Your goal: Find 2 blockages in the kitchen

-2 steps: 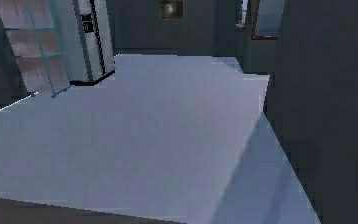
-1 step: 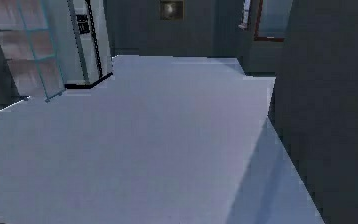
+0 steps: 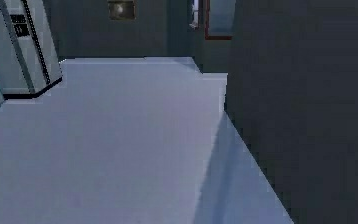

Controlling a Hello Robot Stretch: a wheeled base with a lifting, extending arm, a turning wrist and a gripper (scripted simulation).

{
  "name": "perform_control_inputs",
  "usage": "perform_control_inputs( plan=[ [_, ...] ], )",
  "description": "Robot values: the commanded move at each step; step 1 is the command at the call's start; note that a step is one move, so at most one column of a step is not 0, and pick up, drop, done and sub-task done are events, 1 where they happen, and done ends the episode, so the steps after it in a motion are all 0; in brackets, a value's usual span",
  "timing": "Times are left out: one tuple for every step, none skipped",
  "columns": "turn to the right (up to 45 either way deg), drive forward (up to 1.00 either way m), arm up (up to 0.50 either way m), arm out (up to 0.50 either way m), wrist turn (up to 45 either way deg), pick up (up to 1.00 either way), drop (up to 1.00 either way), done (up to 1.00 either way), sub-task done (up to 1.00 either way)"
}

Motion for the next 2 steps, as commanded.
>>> perform_control_inputs(
  plan=[
    [0.0,1.00,0.00,0.00,0.0,0.00,0.00,0.00,0.00],
    [0.0,1.00,0.00,0.00,0.0,0.00,0.00,0.00,0.00]
  ],
)
